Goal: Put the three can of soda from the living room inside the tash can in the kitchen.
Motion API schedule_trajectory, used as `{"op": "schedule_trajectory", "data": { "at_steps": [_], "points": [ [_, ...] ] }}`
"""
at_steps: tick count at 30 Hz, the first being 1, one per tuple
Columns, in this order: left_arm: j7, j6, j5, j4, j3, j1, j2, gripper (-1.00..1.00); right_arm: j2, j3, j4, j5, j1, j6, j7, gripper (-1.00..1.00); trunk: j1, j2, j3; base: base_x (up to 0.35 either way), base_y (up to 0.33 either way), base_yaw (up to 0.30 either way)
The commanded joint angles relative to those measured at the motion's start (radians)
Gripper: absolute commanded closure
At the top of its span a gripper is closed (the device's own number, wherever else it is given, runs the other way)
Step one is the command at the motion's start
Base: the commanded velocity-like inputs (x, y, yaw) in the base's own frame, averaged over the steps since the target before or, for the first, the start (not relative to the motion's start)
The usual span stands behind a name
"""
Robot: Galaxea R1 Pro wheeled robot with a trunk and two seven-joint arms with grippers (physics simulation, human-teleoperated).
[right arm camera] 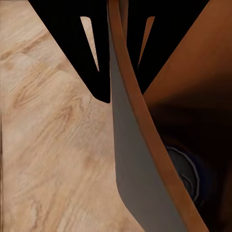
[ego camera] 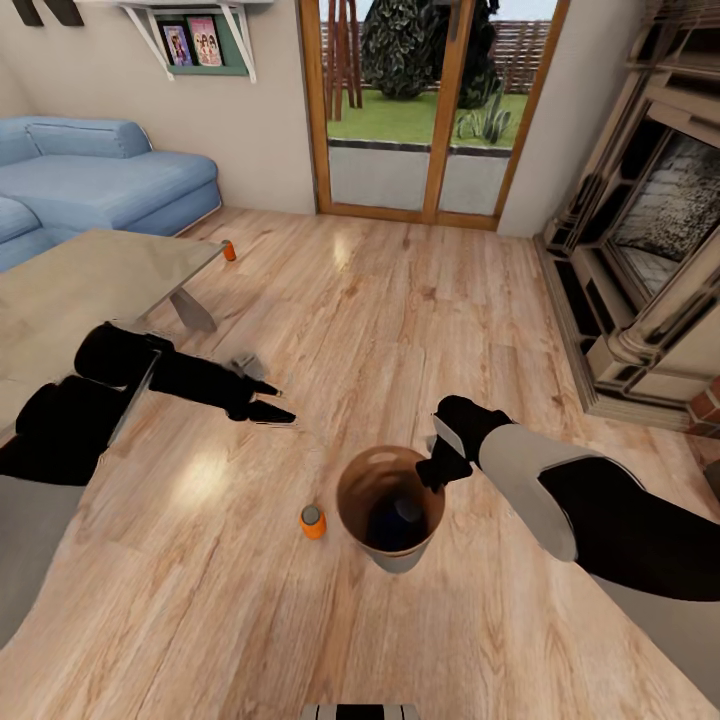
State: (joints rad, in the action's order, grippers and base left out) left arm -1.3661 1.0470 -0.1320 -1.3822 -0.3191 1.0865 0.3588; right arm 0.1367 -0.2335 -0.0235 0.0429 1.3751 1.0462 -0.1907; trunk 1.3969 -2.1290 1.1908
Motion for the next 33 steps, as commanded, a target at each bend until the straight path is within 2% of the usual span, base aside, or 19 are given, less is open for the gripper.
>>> {"op": "schedule_trajectory", "data": {
  "at_steps": [1, 2, 3, 5, 7, 9, 11, 13, 14, 16, 18, 21, 24, 25, 27, 28, 33],
  "points": [
    [0.01, 0.0, -0.001, 0.006, 0.037, -0.016, -0.001, -1.0, -0.01, 0.007, 0.0, -0.016, 0.0, 0.001, -0.007, 1.0, 0.0, 0.0, 0.0, 0.0, 0.0, 0.0],
    [0.025, 0.0, -0.002, 0.012, 0.069, -0.033, -0.002, -1.0, -0.021, 0.007, 0.0, -0.016, -0.001, 0.001, -0.008, 1.0, 0.0, 0.0, 0.0, 0.0, 0.0, 0.0],
    [0.071, -0.011, -0.003, 0.024, 0.123, -0.064, -0.004, -1.0, -0.044, 0.006, 0.0, -0.015, -0.001, 0.001, -0.01, 1.0, 0.0, 0.0, 0.0, 0.0, 0.0, 0.0],
    [0.132, -0.022, -0.004, 0.033, 0.16, -0.094, -0.006, -1.0, -0.069, 0.006, 0.0, -0.016, -0.002, 0.001, -0.012, 1.0, 0.0, 0.0, 0.0, 0.0, 0.0, 0.0],
    [0.278, -0.052, -0.006, 0.042, 0.197, -0.16, -0.014, -1.0, -0.13, 0.006, 0.0, -0.017, -0.003, 0.001, -0.015, 1.0, 0.0, 0.0, 0.0, 0.0, 0.0, 0.0],
    [0.355, -0.074, -0.007, 0.045, 0.205, -0.198, -0.023, -1.0, -0.166, 0.006, 0.0, -0.017, -0.003, 0.001, -0.02, 1.0, 0.0, 0.0, 0.0, 0.0, 0.0, 0.0],
    [0.493, -0.107, -0.008, 0.048, 0.214, -0.266, -0.051, -1.0, -0.236, 0.005, 0.001, -0.016, -0.007, 0.001, -0.055, 1.0, 0.0, 0.0, 0.0, 0.0, 0.0, 0.0],
    [0.55, -0.121, -0.009, 0.05, 0.216, -0.289, -0.071, -1.0, -0.27, 0.005, 0.002, -0.016, -0.014, 0.001, -0.081, 1.0, 0.0, 0.0, 0.0, 0.0, 0.0, 0.0],
    [0.597, -0.137, -0.008, 0.058, 0.217, -0.304, -0.093, -1.0, -0.302, 0.005, 0.003, -0.015, -0.023, 0.001, -0.108, 1.0, 0.0, 0.0, 0.0, 0.0, 0.0, 0.0],
    [0.634, -0.147, -0.008, 0.069, 0.218, -0.314, -0.114, -1.0, -0.33, 0.004, 0.004, -0.014, -0.032, 0.001, -0.132, 1.0, 0.0, 0.0, 0.0, 0.0, 0.0, 0.0],
    [0.664, -0.154, -0.008, 0.078, 0.219, -0.321, -0.134, -1.0, -0.351, 0.003, 0.004, -0.013, -0.039, 0.001, -0.148, 1.0, 0.0, 0.0, 0.0, 0.0, 0.0, 0.0],
    [0.725, -0.162, -0.009, 0.112, 0.22, -0.347, -0.183, -1.0, -0.379, 0.002, 0.004, -0.011, -0.047, 0.001, -0.168, 1.0, 0.0, 0.0, 0.0, 0.0, 0.0, 0.0],
    [0.785, -0.164, -0.009, 0.17, 0.22, -0.36, -0.208, -1.0, -0.386, 0.002, 0.005, -0.011, -0.051, 0.001, -0.173, 1.0, 0.0, 0.0, 0.0, 0.0, 0.0, 0.0],
    [0.838, -0.165, -0.005, 0.216, 0.22, -0.364, -0.22, -1.0, -0.388, 0.003, 0.009, -0.012, -0.052, 0.001, -0.175, 1.0, 0.0, 0.0, 0.0, 0.0, 0.0, 0.0],
    [0.891, -0.166, 0.0, 0.258, 0.221, -0.368, -0.232, -1.0, -0.39, 0.003, 0.018, -0.013, -0.053, 0.001, -0.178, 1.0, 0.0, 0.0, 0.0, 0.0, 0.0, 0.0],
    [0.931, -0.171, 0.005, 0.293, 0.221, -0.37, -0.247, -1.0, -0.391, 0.003, 0.034, -0.013, -0.053, 0.001, -0.18, 1.0, 0.0, 0.0, 0.0, 0.0, 0.0, 0.0],
    [0.98, -0.182, 0.008, 0.341, 0.222, -0.372, -0.295, -1.0, -0.392, 0.004, 0.073, -0.013, -0.054, 0.001, -0.184, 1.0, 0.0, 0.0, 0.0, 0.0, 0.0, 0.0]
  ]
}}
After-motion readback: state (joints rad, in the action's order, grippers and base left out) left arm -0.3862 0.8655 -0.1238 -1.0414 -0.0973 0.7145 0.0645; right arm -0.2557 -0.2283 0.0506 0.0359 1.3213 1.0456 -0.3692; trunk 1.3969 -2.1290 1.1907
